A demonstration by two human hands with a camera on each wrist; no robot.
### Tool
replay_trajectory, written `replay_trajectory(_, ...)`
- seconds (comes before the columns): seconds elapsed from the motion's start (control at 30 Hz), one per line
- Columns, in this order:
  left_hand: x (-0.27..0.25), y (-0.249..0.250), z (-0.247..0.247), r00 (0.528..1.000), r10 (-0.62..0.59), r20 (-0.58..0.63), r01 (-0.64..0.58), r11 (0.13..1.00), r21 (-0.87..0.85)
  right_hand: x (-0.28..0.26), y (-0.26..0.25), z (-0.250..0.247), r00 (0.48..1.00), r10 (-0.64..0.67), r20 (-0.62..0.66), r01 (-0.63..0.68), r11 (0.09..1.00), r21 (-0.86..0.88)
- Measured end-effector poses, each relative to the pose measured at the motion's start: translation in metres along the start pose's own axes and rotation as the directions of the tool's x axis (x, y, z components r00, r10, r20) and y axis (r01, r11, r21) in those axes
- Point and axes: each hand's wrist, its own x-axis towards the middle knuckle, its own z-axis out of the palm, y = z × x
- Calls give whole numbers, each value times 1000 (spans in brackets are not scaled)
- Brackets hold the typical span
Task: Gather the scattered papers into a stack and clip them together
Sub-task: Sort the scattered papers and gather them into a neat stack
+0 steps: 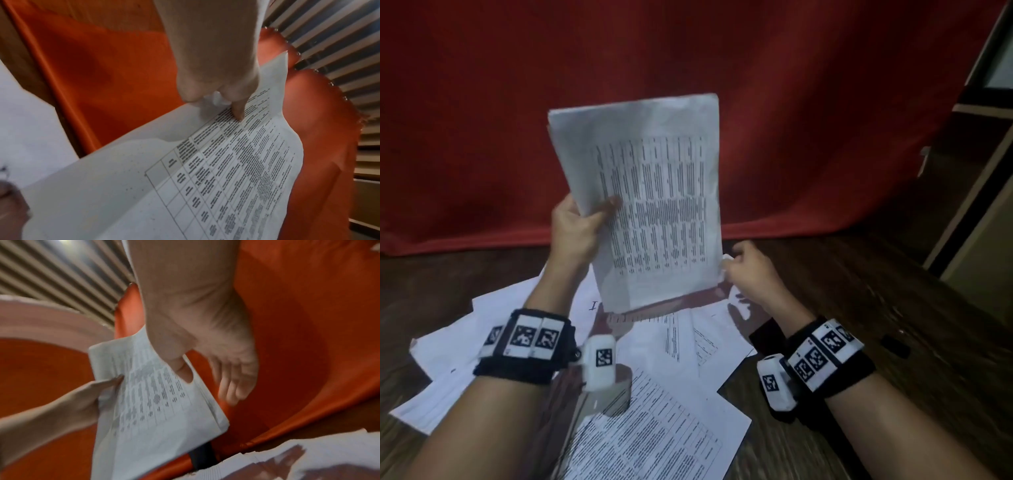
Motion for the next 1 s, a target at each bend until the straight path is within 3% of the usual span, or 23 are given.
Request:
replay_trajectory(0.07,9,9,-11,1000,16,-10,-16,1000,-2,-26,-7,13,962,-48,269,97,980,-172)
replay_trajectory(0.13,15,15,-19,1000,27,-4,-27,1000,16,-54,-16,33,837,-74,542,319,871,-374)
replay_trajectory(0.17,16,18,-21,1000,30,-2,-30,999,22,-64,-18,44,787,-61,614,403,804,-438)
replay_trajectory(0.3,18,24,-34,999,31,-17,-30,999,24,-75,-23,81,725,-12,688,541,627,-560)
replay_trajectory(0.4,17,24,-47,999,33,-42,-32,999,23,-66,-22,89,659,18,752,575,633,-519)
replay_trajectory(0.5,14,23,-61,995,32,-99,-29,999,27,-45,-9,83,687,17,727,446,780,-439)
replay_trajectory(0.57,14,22,-72,989,34,-142,-31,999,26,-24,1,69,721,28,693,382,817,-431)
replay_trajectory(0.7,19,18,-94,977,39,-209,-30,999,44,26,7,27,785,17,619,456,660,-597)
replay_trajectory(0.83,22,13,-109,960,36,-278,-30,999,23,64,9,0,869,-52,492,397,667,-631)
replay_trajectory(0.93,20,8,-116,947,19,-322,-22,1000,-6,75,4,-7,895,-70,440,373,655,-657)
replay_trajectory(1.0,17,6,-117,944,6,-329,-12,1000,-16,77,-2,-6,929,-105,356,355,530,-770)
